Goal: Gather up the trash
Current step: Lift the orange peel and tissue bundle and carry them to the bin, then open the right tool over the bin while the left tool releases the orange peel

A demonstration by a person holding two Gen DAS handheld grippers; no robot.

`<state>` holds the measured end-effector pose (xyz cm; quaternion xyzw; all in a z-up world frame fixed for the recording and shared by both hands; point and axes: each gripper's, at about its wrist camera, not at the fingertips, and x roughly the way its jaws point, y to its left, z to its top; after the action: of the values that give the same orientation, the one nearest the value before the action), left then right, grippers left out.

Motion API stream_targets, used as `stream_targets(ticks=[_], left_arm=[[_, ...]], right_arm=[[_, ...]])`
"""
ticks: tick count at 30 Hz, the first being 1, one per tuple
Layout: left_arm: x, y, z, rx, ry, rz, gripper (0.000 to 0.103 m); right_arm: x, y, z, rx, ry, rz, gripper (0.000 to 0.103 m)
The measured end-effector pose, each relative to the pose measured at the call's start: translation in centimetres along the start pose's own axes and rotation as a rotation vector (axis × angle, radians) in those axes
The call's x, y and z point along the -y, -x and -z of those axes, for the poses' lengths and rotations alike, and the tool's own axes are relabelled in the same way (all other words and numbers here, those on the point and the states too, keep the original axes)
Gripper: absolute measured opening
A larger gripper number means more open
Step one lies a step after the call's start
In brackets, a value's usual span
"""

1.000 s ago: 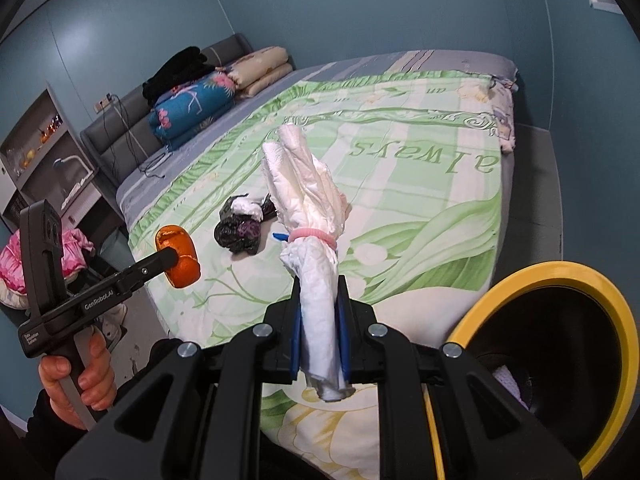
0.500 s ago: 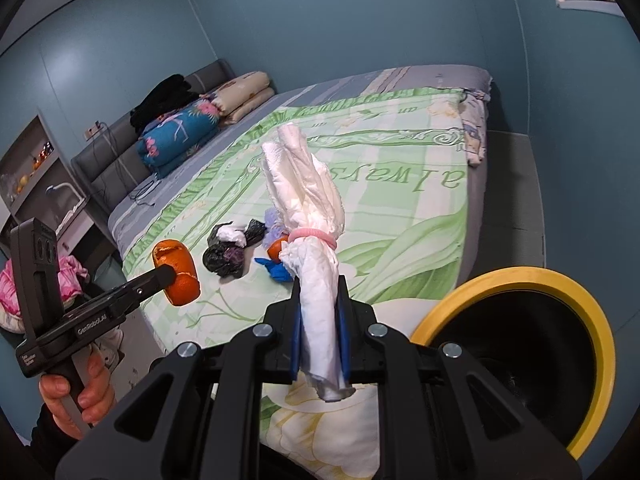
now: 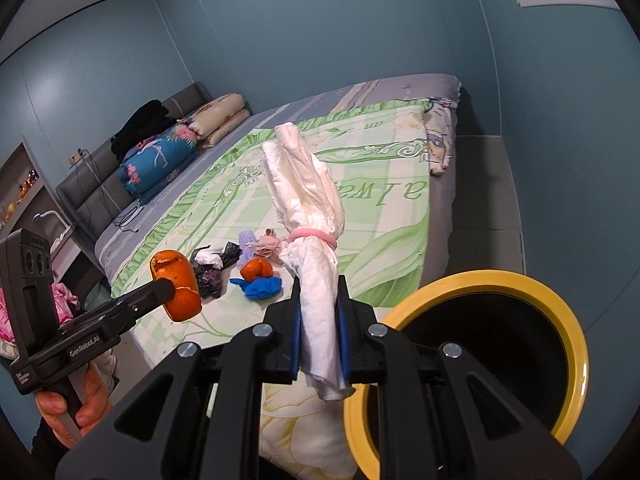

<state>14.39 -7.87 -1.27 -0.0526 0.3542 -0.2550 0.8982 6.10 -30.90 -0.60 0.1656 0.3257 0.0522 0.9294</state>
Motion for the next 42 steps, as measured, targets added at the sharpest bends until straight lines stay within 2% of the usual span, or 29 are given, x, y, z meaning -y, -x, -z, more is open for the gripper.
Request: stream_targets(ticks=[10, 12, 14, 16, 17, 24, 29, 35, 37, 39, 40, 42], left_arm=[[3.3, -2.2, -0.3, -0.043, -0.052, 0.054, 0.032], [4.1, -2.7, -0.2, -0.049, -0.071, 0.063, 0.027], [4.8, -3.1, 0.0, -0.055, -0.078, 0.078, 0.026], [5.5, -3.9, 0.2, -0.066, -0.085, 0.114, 0.017], [5.7, -4.4, 0.3, -0.075, -0.085, 0.121, 0.016], [6.9, -8.2, 2.2, -0.181, -0.08, 0.147, 0.016], [6.8, -8.9, 2.9, -0.204, -0.078, 0.156, 0.016], [6.4, -8.9, 2.9, -0.206, -0.061, 0.152, 0.016], [6.2, -8.8, 2.8, -0.206, -0.055, 0.153, 0.016], [6.1, -8.6, 2.8, -0.202, -0.054, 0.15, 0.017], [6.0, -8.6, 2.7, -0.2, -0.053, 0.147, 0.021], [5.7, -8.4, 2.7, -0.193, -0.05, 0.141, 0.026]], right_arm=[[2.9, 0.5, -0.2, 0.005, -0.065, 0.049, 0.014], [3.6, 0.6, -0.1, 0.005, -0.081, 0.06, 0.014], [4.3, 0.7, 0.0, 0.005, -0.097, 0.07, 0.014], [5.1, 0.6, 0.2, 0.003, -0.114, 0.081, 0.014], [5.4, 0.5, 0.2, 0.001, -0.121, 0.085, 0.014], [9.7, 0.0, 1.2, -0.032, -0.212, 0.173, 0.014], [11.8, -2.1, 2.6, -0.108, -0.264, 0.199, 0.015], [12.2, -2.5, 3.3, -0.132, -0.287, 0.204, 0.015], [12.3, -2.6, 3.2, -0.135, -0.289, 0.203, 0.02], [12.4, -2.7, 3.1, -0.136, -0.299, 0.201, 0.037], [12.5, -2.8, 3.1, -0.138, -0.299, 0.201, 0.041], [12.4, -2.8, 3.1, -0.14, -0.295, 0.208, 0.041]])
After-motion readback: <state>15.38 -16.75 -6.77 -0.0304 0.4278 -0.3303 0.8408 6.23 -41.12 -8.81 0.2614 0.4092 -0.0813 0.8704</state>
